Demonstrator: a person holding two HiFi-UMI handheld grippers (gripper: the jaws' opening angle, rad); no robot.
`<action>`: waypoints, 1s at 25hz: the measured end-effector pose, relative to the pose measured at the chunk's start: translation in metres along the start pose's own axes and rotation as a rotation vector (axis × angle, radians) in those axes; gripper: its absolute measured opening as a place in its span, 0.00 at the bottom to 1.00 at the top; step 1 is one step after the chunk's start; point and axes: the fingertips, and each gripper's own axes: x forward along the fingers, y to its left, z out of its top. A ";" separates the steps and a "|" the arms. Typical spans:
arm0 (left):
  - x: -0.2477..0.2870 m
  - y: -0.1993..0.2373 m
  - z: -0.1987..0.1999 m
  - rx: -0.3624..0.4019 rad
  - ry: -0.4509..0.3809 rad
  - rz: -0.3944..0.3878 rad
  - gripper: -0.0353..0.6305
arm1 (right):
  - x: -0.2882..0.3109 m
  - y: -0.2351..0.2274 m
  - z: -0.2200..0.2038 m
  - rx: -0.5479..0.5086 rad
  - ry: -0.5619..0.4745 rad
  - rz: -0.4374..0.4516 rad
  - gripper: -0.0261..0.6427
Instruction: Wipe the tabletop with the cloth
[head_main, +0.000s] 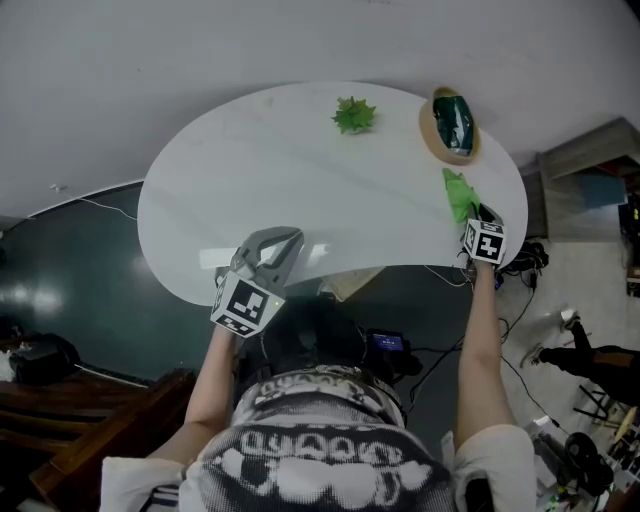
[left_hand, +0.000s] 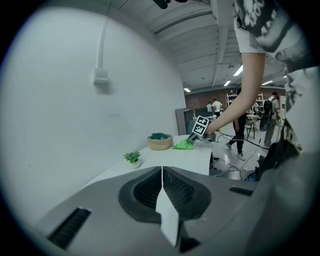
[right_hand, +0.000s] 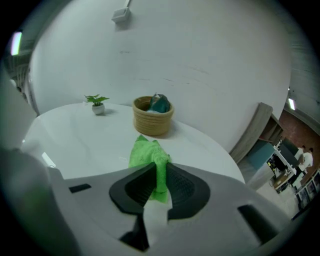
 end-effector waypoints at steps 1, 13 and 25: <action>0.001 -0.001 0.000 -0.001 0.004 -0.002 0.06 | -0.001 -0.011 -0.004 0.010 0.006 -0.015 0.13; -0.010 -0.004 -0.008 -0.011 0.013 0.019 0.06 | -0.014 -0.031 -0.006 0.063 -0.028 -0.063 0.13; -0.106 0.010 -0.051 -0.060 0.018 0.125 0.06 | -0.069 0.143 0.067 -0.095 -0.212 0.153 0.13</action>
